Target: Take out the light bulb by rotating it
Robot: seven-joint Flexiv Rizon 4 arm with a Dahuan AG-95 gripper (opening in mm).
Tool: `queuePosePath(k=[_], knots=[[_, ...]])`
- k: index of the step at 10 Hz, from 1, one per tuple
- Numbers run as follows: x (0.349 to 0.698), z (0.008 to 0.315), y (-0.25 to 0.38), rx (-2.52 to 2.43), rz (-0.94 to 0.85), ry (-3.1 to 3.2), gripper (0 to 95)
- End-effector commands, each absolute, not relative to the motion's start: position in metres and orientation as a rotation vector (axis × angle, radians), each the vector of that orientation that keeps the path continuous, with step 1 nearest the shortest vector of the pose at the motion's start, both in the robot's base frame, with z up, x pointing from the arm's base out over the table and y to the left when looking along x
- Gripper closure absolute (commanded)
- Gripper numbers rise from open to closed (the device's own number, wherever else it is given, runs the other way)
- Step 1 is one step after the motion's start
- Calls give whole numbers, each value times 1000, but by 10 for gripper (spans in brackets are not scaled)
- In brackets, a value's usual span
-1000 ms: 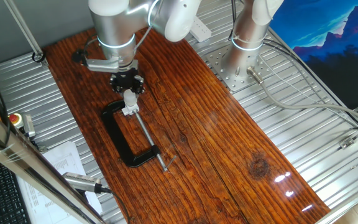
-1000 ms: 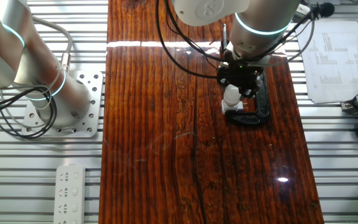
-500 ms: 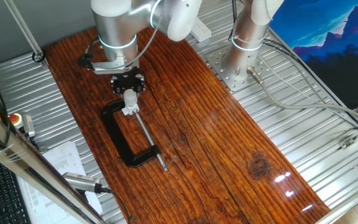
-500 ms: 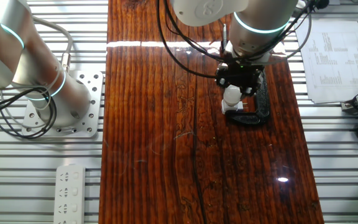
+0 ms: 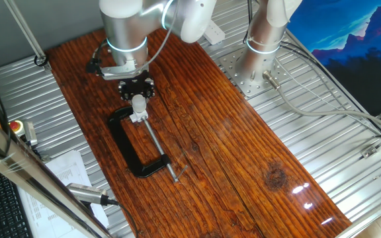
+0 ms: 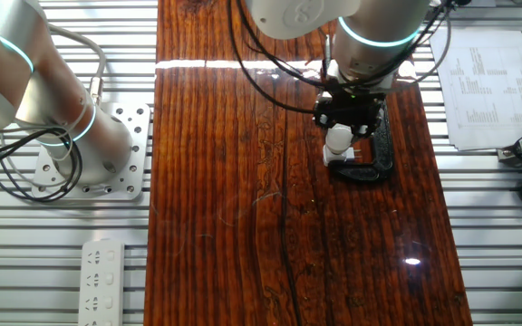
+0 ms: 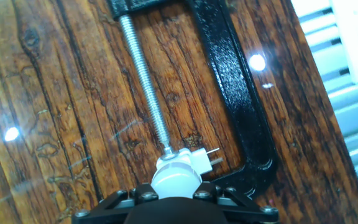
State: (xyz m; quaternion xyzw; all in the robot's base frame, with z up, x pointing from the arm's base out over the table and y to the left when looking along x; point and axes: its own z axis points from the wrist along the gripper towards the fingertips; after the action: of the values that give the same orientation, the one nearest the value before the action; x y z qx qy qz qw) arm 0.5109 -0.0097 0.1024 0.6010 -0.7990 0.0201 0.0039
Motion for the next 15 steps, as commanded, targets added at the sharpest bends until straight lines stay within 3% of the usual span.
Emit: queuePosePath(k=[1, 15], knots=[[509, 103, -10, 1917, 60, -2471, 950], [509, 103, -10, 2224, 65, -2183, 950]])
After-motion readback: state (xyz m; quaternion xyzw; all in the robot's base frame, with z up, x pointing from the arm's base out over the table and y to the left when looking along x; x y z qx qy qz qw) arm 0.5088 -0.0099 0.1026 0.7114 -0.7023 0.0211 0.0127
